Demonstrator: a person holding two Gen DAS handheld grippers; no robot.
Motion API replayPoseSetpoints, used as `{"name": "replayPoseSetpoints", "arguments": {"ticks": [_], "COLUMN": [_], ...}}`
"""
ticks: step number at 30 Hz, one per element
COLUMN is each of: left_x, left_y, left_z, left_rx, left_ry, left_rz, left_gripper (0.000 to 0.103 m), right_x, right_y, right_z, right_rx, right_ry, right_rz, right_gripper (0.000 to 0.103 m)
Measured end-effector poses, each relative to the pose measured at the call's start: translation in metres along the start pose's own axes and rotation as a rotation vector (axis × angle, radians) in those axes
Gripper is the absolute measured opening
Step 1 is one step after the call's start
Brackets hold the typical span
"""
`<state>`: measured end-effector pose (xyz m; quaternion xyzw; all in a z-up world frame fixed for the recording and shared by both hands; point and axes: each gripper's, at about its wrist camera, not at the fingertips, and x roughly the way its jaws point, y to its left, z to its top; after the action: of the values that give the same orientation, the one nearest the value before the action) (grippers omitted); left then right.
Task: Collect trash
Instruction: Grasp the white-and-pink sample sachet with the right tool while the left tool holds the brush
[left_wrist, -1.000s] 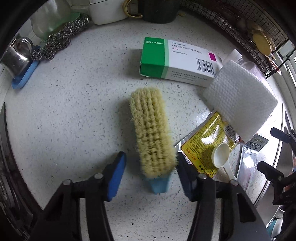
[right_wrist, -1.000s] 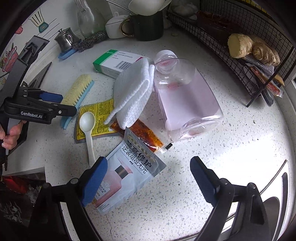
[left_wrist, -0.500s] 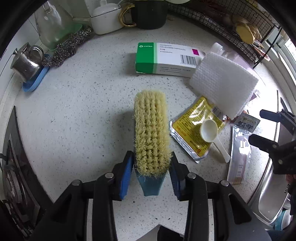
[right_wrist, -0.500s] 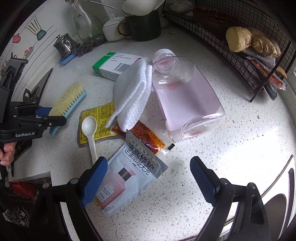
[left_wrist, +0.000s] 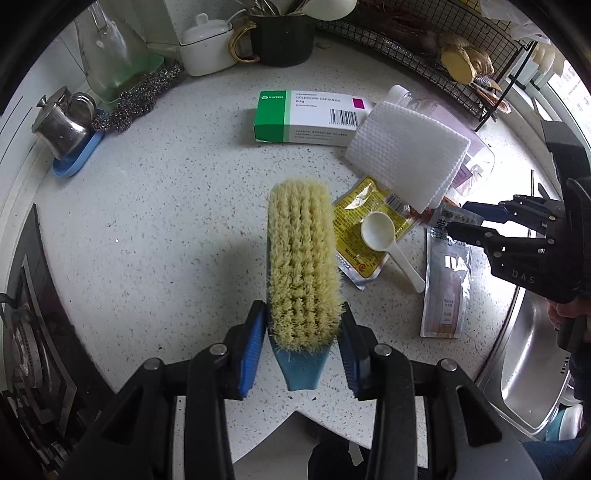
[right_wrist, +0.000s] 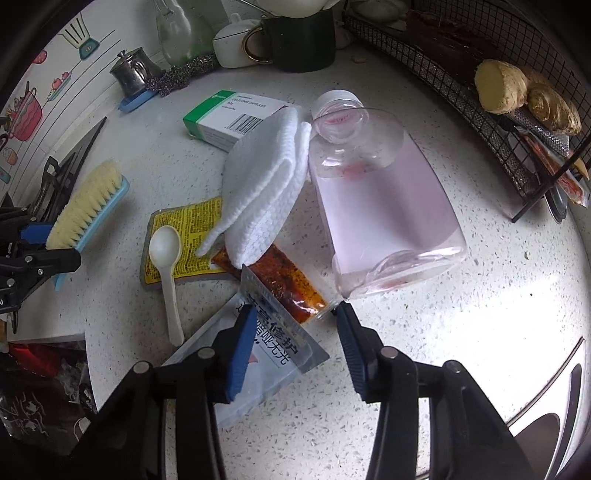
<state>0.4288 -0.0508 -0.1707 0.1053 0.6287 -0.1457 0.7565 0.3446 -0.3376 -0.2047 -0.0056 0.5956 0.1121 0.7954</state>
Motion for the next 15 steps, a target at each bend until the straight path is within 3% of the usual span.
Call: {"name": "replayPoseSetpoints", "arguments": {"ticks": [6,9,15], "left_x": [-0.011,-0.016,-0.030], "left_y": [-0.007,-0.010,-0.009], "left_z": [-0.010,-0.017,-0.035], "left_rx": [0.001,0.000,-0.006], "left_ry": [-0.015,-0.021,-0.044], "left_rz": [-0.006,-0.013,-0.021], "left_gripper": [0.035,0.035,0.035], "right_x": [-0.003,-0.009,-0.032], "right_y": [0.010,0.012,0.017], "right_z": [-0.009,-0.013,-0.022], "right_rx": [-0.028,-0.018,-0.005], "right_ry": [-0.027,-0.049,-0.105], "right_rz": [-0.042,-0.022,-0.021], "right_gripper": [0.013,0.004,0.000]}}
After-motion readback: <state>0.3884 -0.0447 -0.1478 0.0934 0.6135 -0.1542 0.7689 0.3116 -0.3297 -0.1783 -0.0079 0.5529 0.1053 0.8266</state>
